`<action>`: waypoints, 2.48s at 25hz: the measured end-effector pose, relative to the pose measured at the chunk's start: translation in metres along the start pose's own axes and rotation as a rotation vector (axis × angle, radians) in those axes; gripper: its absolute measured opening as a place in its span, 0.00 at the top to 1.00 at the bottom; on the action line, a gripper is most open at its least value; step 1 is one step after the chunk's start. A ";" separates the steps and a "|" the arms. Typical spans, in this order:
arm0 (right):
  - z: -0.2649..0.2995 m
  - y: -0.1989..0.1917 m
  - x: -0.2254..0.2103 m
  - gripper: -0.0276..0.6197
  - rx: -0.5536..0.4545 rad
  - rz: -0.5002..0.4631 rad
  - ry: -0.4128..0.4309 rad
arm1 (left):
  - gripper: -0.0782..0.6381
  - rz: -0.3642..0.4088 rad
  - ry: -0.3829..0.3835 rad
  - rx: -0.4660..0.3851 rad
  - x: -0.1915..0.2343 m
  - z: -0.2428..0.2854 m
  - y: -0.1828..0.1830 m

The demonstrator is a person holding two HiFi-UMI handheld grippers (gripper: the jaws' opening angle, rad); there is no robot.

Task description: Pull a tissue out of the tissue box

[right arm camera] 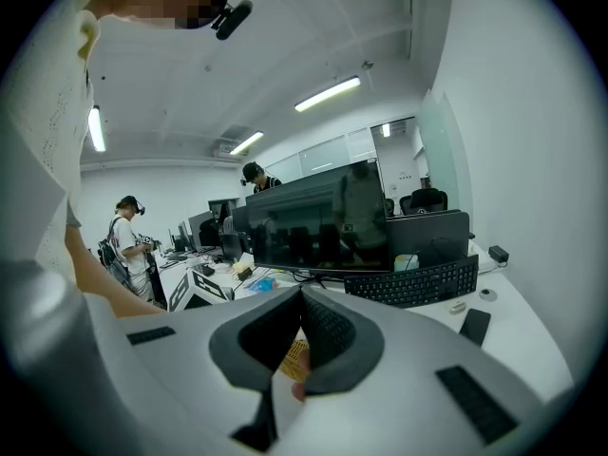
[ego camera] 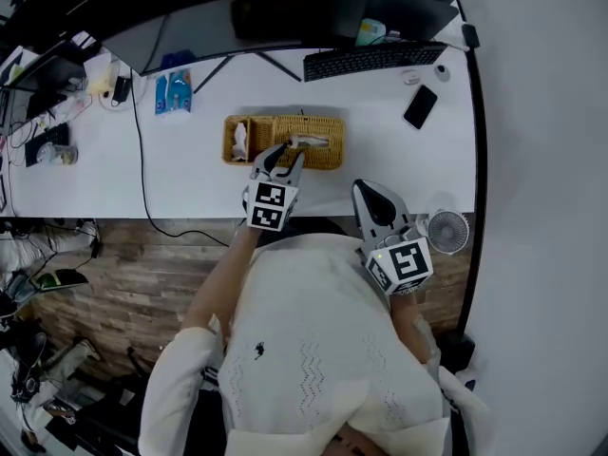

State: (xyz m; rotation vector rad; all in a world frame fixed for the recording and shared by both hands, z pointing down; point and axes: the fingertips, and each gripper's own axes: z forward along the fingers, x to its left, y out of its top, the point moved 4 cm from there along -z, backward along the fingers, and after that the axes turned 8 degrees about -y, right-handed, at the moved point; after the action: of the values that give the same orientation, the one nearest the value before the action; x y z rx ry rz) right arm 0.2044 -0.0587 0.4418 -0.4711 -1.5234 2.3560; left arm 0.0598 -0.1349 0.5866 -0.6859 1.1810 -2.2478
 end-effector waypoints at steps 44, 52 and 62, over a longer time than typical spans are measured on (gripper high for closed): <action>0.003 -0.015 0.009 0.96 0.021 -0.009 -0.011 | 0.87 -0.042 -0.033 0.061 -0.013 -0.004 -0.018; 0.000 -0.017 0.013 0.96 0.013 -0.013 -0.019 | 0.87 -0.045 -0.037 0.051 -0.019 -0.012 -0.022; -0.001 -0.020 0.025 0.96 0.009 -0.031 -0.005 | 0.87 -0.046 -0.029 0.038 -0.021 -0.025 -0.027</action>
State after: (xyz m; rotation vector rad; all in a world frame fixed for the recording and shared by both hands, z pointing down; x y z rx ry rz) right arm 0.1842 -0.0394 0.4567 -0.4361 -1.5102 2.3414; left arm 0.0538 -0.0932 0.5931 -0.7360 1.1166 -2.2843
